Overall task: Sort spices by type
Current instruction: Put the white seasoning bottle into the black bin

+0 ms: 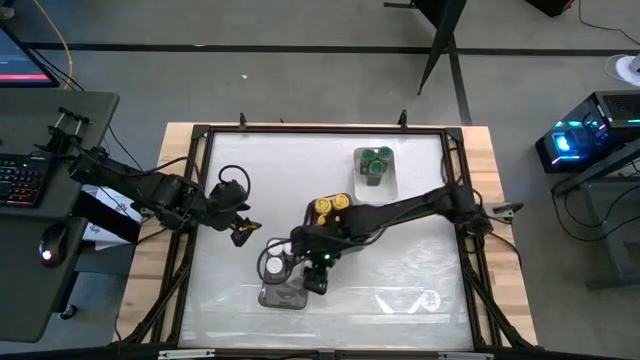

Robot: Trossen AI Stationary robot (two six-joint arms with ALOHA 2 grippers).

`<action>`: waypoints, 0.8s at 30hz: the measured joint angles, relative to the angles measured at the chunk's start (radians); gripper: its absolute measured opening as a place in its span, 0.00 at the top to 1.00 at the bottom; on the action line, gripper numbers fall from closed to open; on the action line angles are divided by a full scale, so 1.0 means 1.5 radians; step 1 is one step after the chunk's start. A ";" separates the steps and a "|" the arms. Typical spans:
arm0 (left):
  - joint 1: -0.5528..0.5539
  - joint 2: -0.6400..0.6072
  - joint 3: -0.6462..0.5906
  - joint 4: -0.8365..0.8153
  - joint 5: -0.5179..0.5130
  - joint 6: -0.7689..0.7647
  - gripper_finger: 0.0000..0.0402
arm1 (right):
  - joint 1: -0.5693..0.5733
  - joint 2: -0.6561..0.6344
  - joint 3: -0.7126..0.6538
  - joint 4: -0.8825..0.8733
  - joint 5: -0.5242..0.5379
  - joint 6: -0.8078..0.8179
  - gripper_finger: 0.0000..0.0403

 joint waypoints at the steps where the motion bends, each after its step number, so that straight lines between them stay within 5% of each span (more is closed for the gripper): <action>1: 0.000 0.000 0.000 0.000 0.000 -0.004 0.21 | -0.002 0.013 0.011 -0.013 0.001 -0.008 0.52; 10: 0.000 0.000 0.000 0.011 -0.024 0.000 0.21 | -0.013 0.070 0.033 -0.060 0.083 -0.017 0.52; 19: -0.001 0.000 0.000 0.016 -0.024 0.034 0.21 | -0.031 0.074 0.033 -0.075 0.089 -0.029 0.51; 24: -0.001 0.000 0.000 0.016 -0.024 0.036 0.21 | -0.033 0.074 0.033 -0.073 0.103 -0.035 0.39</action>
